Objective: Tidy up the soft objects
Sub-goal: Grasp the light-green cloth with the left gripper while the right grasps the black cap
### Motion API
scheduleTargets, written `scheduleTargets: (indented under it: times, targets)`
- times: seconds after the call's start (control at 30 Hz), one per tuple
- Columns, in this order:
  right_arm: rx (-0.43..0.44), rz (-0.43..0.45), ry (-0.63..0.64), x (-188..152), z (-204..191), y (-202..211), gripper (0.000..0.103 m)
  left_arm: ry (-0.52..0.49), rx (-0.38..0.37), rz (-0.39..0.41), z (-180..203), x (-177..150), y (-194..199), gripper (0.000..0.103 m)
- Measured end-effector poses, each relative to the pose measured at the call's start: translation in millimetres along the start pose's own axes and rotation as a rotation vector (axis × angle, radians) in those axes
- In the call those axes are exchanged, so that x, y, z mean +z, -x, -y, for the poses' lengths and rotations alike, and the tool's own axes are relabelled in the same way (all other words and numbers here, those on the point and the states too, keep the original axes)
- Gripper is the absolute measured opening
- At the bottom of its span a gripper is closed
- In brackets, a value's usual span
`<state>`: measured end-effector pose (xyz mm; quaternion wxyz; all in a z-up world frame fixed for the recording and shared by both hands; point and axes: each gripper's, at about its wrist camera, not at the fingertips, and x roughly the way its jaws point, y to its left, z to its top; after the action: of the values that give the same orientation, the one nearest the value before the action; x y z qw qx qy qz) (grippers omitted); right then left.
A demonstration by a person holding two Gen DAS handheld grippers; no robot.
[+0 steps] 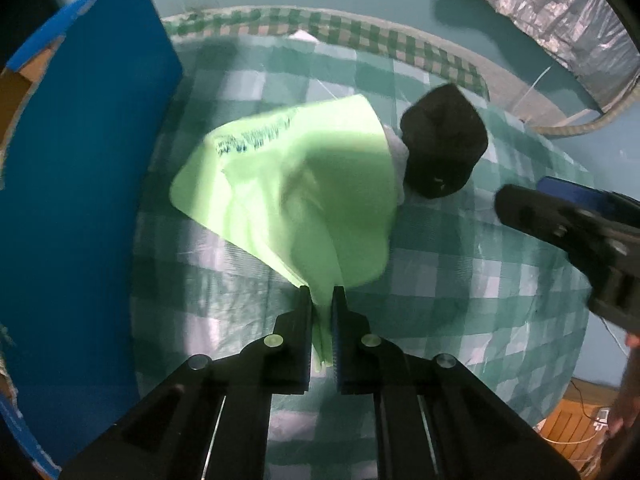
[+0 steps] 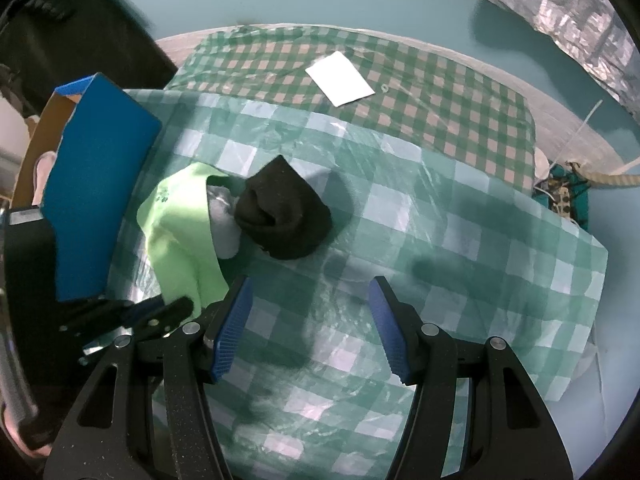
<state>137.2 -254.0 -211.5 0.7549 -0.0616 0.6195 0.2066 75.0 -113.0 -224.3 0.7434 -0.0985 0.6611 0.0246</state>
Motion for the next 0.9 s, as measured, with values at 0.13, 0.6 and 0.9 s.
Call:
scheduleTargets:
  times: [0.13,0.6,0.9]
  targets:
    - [0.005,0.002,0.021,5,-8,-6,0.061,-0.003,-0.006,0.029,-8,-2,14,0.008]
    - [0.019,0.021,0.077,40,-23,-25,0.065,0.023,0.001,0.091,-29,-9,44,0.008]
    - [-0.006,-0.026,0.105,44,-23,-51,0.065,0.026,-0.044,0.124,-35,-11,65,0.008]
